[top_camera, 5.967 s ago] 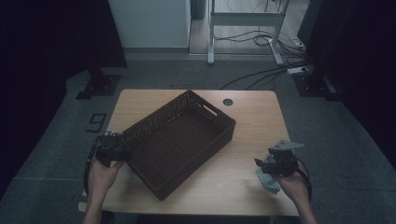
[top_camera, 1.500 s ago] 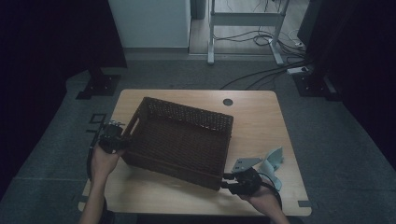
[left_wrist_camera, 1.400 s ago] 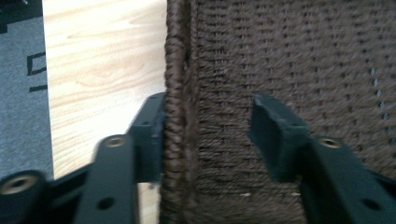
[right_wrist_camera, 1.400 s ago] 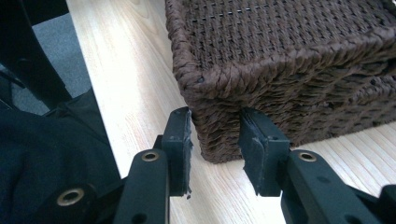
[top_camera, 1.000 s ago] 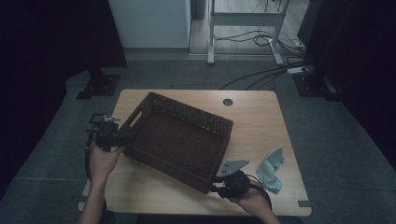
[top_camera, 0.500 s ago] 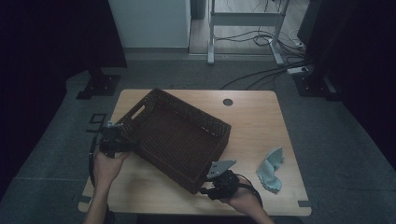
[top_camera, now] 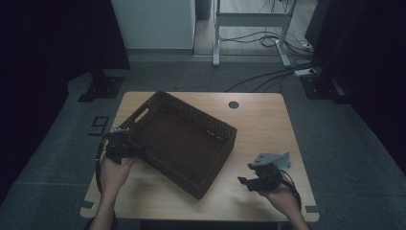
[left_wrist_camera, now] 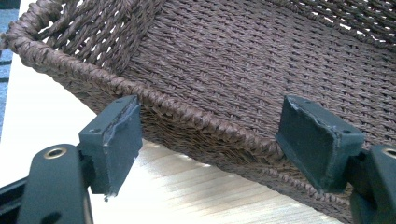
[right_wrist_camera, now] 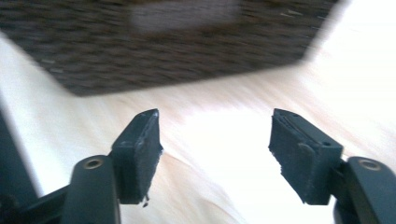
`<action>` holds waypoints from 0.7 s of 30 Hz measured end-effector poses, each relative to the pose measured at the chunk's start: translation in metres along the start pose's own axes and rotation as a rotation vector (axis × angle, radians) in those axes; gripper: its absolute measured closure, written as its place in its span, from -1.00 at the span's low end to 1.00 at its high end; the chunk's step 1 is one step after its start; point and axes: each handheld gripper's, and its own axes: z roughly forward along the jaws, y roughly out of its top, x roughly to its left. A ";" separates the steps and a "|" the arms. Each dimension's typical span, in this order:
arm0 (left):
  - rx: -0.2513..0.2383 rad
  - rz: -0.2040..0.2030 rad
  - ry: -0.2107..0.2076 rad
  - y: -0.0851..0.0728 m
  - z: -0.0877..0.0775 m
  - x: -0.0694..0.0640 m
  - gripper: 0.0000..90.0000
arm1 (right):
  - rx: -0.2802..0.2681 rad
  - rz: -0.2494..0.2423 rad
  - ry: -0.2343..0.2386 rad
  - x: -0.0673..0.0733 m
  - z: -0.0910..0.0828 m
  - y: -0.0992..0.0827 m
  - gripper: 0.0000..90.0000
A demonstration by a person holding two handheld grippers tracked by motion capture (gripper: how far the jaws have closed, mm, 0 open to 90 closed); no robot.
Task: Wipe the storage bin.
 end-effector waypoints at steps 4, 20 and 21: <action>0.017 -0.003 -0.001 0.001 0.001 -0.002 -0.57 | -0.003 0.047 -0.082 -0.021 -0.015 -0.011 -0.40; 0.028 0.028 -0.012 0.001 0.002 -0.001 -0.60 | 0.090 0.142 -0.231 -0.076 -0.025 -0.054 -0.49; 0.025 0.028 -0.014 0.001 0.002 0.000 -0.60 | 0.099 0.137 -0.229 -0.078 -0.020 -0.057 -0.49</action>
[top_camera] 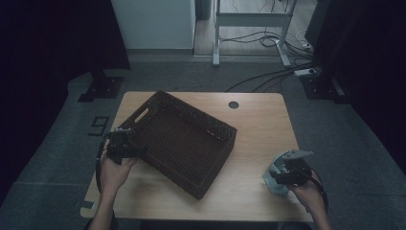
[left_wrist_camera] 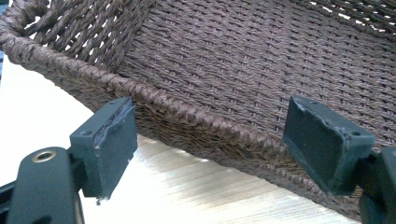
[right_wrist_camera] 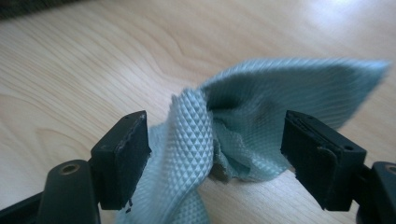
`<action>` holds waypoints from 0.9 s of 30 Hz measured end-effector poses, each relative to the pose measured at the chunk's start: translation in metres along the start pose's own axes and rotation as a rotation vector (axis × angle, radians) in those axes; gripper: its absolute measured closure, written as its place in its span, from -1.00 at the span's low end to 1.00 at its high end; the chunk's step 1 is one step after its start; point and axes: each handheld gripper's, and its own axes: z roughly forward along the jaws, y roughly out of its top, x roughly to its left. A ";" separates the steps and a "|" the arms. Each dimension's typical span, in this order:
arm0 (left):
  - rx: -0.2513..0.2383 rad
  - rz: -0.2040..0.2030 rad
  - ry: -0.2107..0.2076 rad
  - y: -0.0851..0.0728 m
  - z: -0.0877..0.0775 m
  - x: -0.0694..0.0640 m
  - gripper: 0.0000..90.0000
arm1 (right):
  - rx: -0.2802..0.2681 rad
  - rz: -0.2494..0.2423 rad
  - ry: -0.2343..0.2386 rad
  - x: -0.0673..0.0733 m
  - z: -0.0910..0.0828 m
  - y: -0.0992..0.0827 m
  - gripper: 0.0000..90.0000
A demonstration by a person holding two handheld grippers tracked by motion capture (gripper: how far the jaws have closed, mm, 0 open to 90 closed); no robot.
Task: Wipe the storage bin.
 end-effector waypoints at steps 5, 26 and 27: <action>0.000 0.014 -0.015 0.001 0.001 0.005 -0.60 | 0.061 -0.040 0.003 -0.005 0.023 -0.007 -0.47; -0.009 0.061 -0.040 0.003 0.001 0.023 -0.57 | 0.072 0.025 0.059 -0.001 0.019 -0.003 0.57; -0.010 0.062 -0.038 0.003 0.001 0.022 -0.57 | 0.053 0.027 0.064 0.000 0.017 0.000 0.57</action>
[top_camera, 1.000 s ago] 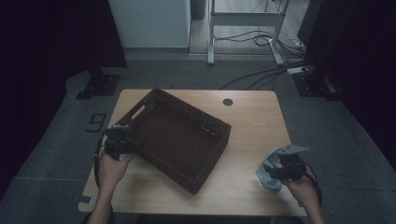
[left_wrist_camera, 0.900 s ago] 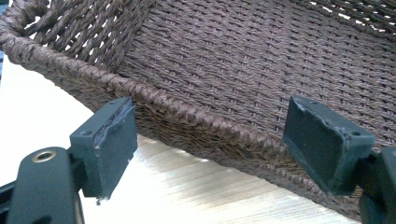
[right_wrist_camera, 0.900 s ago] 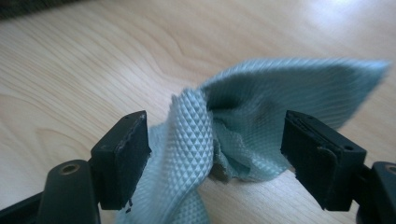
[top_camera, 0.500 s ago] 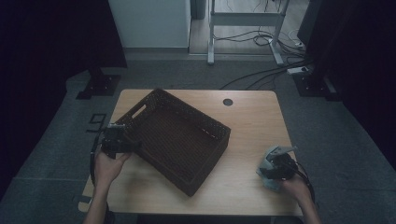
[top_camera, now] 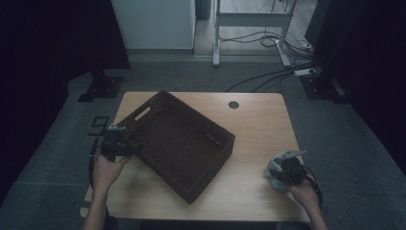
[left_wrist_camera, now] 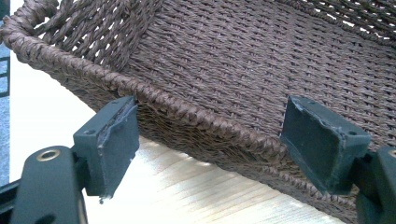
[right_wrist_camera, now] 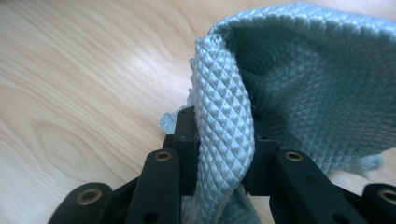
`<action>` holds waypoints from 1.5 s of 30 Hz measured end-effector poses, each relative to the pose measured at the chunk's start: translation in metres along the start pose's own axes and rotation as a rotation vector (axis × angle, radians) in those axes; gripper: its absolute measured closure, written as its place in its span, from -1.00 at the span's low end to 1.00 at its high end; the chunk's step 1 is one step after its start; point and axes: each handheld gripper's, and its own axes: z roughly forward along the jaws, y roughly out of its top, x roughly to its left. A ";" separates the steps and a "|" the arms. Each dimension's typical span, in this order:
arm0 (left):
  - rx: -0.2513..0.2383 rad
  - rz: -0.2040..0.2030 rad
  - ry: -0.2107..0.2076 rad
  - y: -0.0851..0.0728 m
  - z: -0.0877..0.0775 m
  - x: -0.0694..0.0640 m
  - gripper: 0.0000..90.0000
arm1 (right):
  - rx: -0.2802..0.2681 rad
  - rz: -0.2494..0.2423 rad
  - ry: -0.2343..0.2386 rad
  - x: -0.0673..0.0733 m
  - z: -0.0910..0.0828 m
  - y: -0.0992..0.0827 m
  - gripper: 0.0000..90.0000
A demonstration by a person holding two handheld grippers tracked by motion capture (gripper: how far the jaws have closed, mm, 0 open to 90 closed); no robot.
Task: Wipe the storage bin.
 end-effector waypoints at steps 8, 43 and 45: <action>0.005 0.016 0.024 0.001 0.000 -0.005 -0.52 | -0.103 -0.018 0.049 0.014 -0.009 0.027 0.56; 0.044 -0.040 0.045 0.003 0.005 -0.012 -0.52 | -0.192 -0.139 0.117 0.060 0.032 0.116 0.54; 0.054 -0.057 0.010 0.002 0.008 -0.010 -0.50 | -0.194 -0.144 0.122 0.063 0.032 0.116 0.54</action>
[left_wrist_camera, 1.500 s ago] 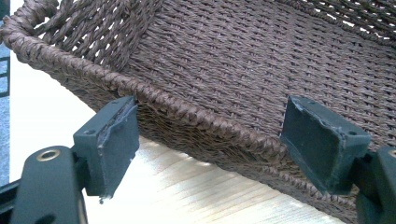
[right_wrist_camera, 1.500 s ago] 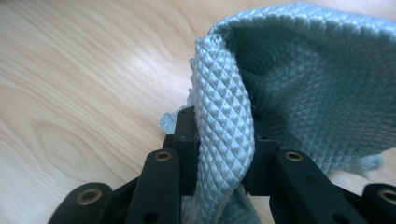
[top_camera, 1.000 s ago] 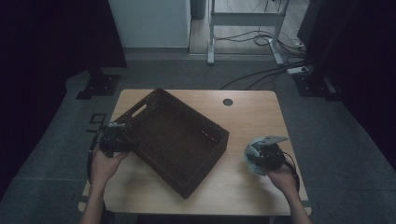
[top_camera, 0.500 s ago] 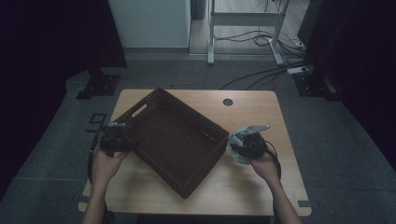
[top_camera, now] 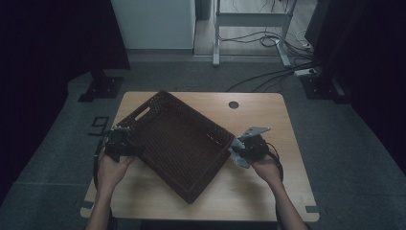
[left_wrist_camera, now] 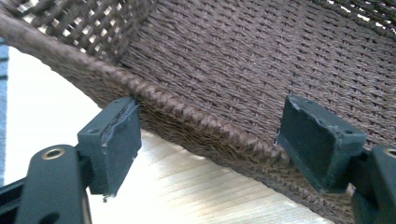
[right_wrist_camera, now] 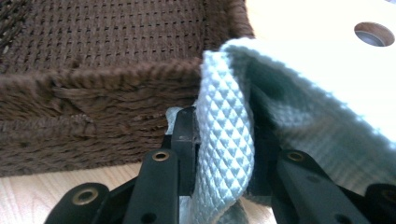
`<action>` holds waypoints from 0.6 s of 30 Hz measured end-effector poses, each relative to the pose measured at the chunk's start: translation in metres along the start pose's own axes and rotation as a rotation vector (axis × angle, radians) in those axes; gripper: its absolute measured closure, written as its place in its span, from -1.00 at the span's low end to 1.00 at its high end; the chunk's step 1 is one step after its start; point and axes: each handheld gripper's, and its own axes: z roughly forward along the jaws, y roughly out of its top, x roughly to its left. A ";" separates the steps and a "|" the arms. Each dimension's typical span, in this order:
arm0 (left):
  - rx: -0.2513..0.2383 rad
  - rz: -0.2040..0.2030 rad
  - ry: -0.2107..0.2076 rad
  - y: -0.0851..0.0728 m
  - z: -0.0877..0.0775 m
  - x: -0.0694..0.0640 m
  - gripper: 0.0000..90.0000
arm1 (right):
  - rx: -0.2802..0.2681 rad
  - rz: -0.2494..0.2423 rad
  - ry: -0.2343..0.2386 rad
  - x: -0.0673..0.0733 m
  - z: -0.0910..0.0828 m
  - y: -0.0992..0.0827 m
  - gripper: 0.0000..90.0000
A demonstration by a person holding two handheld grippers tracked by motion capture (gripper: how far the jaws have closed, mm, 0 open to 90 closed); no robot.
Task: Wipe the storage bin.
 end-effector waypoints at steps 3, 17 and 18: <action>0.004 0.005 0.011 0.001 0.001 -0.002 -0.48 | -0.002 -0.015 0.006 0.004 -0.001 0.001 0.54; 0.001 0.007 0.029 0.000 0.001 -0.004 -0.46 | -0.007 -0.074 0.052 0.028 -0.005 0.001 0.54; 0.000 0.007 0.030 0.000 0.001 -0.004 -0.46 | -0.006 -0.076 0.054 0.029 -0.005 0.001 0.54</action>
